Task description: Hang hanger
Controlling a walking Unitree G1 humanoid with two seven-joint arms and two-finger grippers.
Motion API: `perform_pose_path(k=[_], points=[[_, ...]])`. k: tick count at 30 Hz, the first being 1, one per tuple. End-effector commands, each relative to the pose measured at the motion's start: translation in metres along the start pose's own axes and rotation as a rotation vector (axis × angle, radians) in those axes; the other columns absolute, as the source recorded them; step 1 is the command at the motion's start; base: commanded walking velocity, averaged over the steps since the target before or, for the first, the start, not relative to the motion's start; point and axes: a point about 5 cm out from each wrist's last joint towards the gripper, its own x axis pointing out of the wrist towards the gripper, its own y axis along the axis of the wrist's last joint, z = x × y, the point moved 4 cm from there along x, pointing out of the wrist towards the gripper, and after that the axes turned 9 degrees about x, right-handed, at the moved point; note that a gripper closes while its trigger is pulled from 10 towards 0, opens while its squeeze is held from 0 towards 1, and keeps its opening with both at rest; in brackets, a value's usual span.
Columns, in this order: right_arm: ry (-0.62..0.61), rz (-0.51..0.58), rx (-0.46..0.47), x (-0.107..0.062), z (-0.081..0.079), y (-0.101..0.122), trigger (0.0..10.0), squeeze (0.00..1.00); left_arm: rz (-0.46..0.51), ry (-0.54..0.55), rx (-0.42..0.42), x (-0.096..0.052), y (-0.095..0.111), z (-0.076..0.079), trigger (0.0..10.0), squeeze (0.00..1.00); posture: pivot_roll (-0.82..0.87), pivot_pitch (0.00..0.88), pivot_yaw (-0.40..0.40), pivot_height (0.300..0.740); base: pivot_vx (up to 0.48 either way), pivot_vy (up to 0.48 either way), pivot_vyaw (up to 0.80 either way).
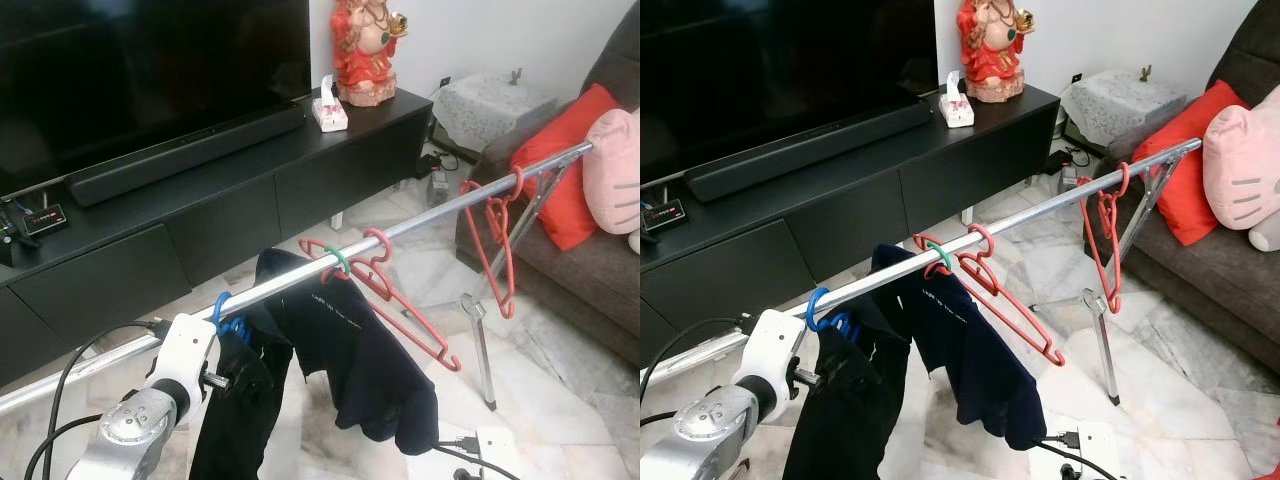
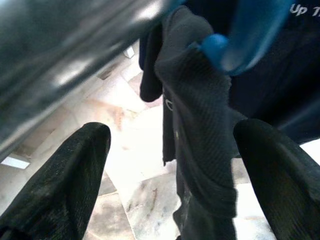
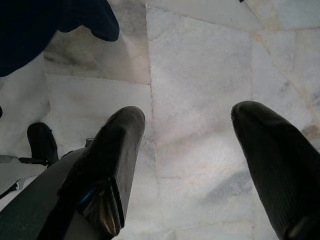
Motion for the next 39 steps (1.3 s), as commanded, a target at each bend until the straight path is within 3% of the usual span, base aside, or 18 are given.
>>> perform_pose_path(k=[1,11,14,23,26,28,34,35,39], points=[[-0.001,0.002,0.014,0.000,-0.001,0.002,10.0,0.00,-0.019,0.014,0.009,0.006,-0.001,-0.001,10.0,0.00,-0.02,0.000,-0.011,0.740,0.000,0.000,0.00],[0.001,0.004,0.018,0.000,-0.001,0.003,10.0,0.00,-0.021,-0.006,0.014,0.018,0.001,0.007,10.0,0.00,-0.03,0.000,-0.013,0.740,0.000,0.000,0.00],[-0.001,0.007,0.029,0.000,-0.001,0.003,10.0,0.00,-0.065,0.001,-0.004,0.033,-0.001,0.007,10.0,0.00,-0.03,0.000,-0.015,0.740,0.000,0.000,0.00],[0.001,0.007,0.024,0.000,-0.002,0.004,10.0,0.00,-0.074,-0.016,0.019,0.036,-0.002,0.010,9.7,0.00,-0.02,0.000,-0.016,0.740,0.000,0.000,0.00],[0.004,0.009,0.024,0.000,-0.002,0.005,10.0,0.00,-0.078,-0.037,0.036,0.040,-0.002,0.013,7.8,0.00,-0.02,0.000,-0.016,0.740,0.000,0.000,0.00],[0.003,0.008,0.025,0.000,-0.002,0.004,10.0,0.00,-0.081,-0.043,0.040,0.041,-0.003,0.014,4.9,0.00,-0.03,0.000,-0.014,0.740,0.000,0.000,0.00],[0.003,0.006,0.024,0.000,-0.003,0.004,10.0,0.00,-0.090,-0.049,0.077,0.041,-0.003,0.015,3.2,0.00,-0.02,0.000,-0.016,0.740,0.000,0.000,0.00],[0.004,0.006,0.023,0.000,-0.003,0.004,10.0,0.00,-0.090,-0.050,0.084,0.041,-0.004,0.015,2.3,0.00,-0.02,0.000,-0.016,0.740,0.000,0.000,0.00],[0.005,0.005,0.022,0.000,-0.003,0.004,10.0,0.00,-0.093,-0.038,0.105,0.041,-0.004,0.014,1.7,0.00,-0.02,0.000,-0.015,0.740,0.000,0.000,0.00]])
